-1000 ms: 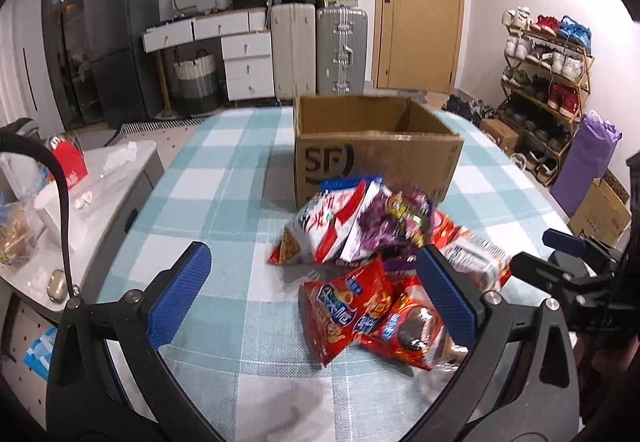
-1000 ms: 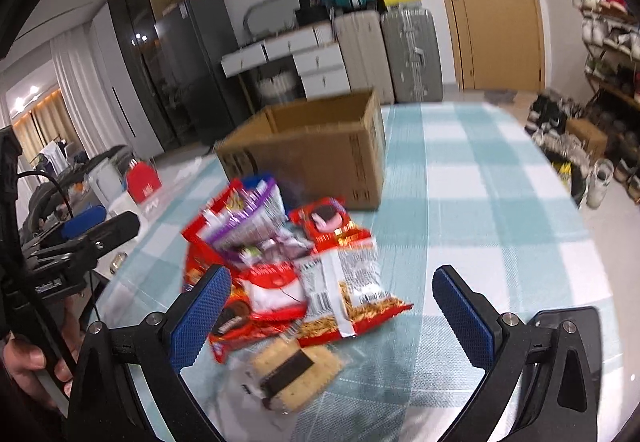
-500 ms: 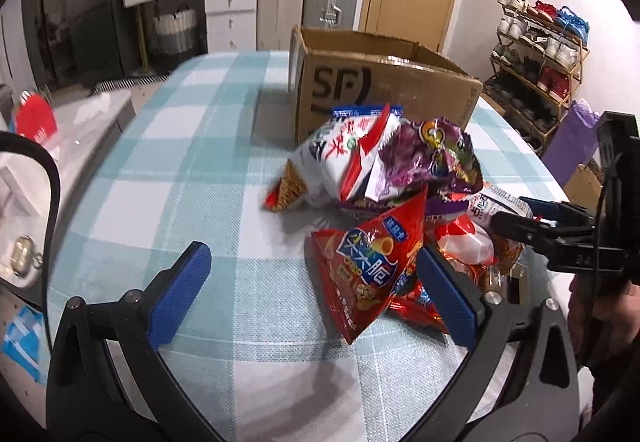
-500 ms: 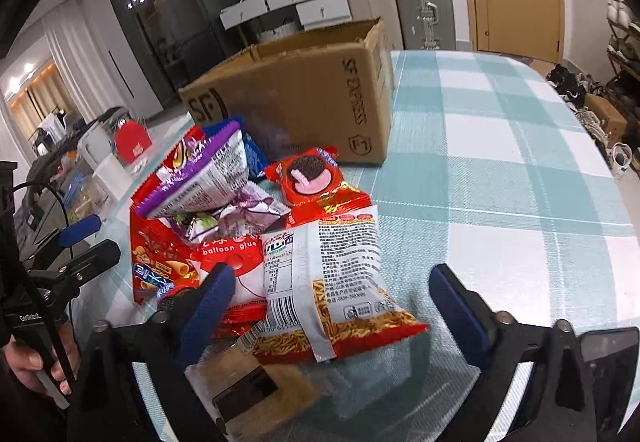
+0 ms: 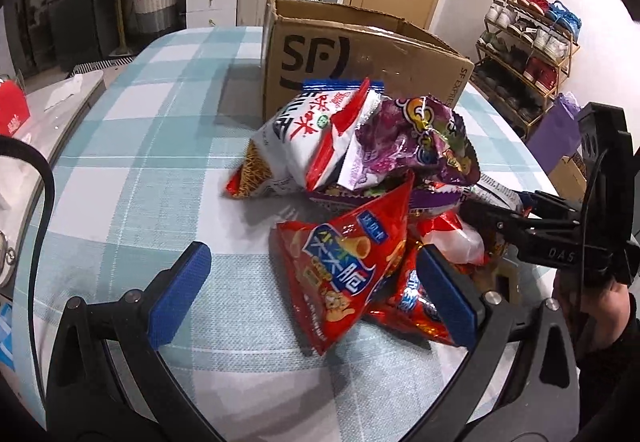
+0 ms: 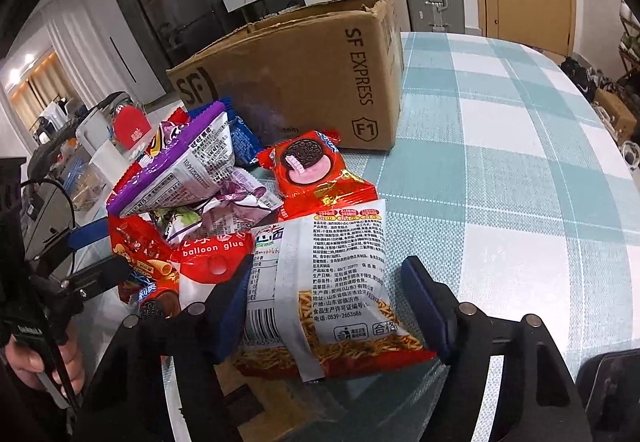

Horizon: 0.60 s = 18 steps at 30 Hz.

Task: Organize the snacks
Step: 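Grasp the red wafer bag with the left tool while the right tool grasps the white snack bag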

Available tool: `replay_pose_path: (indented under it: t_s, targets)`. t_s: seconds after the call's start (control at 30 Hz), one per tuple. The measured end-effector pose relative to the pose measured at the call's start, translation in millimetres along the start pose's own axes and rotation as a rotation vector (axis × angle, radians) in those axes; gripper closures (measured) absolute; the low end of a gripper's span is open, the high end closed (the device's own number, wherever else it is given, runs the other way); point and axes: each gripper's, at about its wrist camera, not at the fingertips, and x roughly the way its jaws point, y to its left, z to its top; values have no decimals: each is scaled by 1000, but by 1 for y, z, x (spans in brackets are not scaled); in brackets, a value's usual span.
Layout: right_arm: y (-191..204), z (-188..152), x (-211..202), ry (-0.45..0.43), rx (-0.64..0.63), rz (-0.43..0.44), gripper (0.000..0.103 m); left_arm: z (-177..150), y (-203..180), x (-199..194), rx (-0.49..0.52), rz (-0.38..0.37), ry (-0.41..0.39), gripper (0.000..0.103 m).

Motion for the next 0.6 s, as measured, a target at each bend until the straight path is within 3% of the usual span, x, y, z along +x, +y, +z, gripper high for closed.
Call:
replay_pose_path:
  t_s: [0.13, 0.23, 0.5, 0.6]
  targets:
    - [-2, -1, -1, -10, 1, 5, 35, 1, -5, 5, 4, 4, 17, 1]
    - [-2, -4, -3, -19, 2, 31, 48, 4, -7, 9, -5, -19, 43, 1]
    - [1, -7, -11, -47, 3, 37, 50, 15, -16, 25, -28, -26, 59, 1]
    - [0, -10, -20, -71, 11, 46, 50, 18, -8, 31, -63, -72, 85, 7]
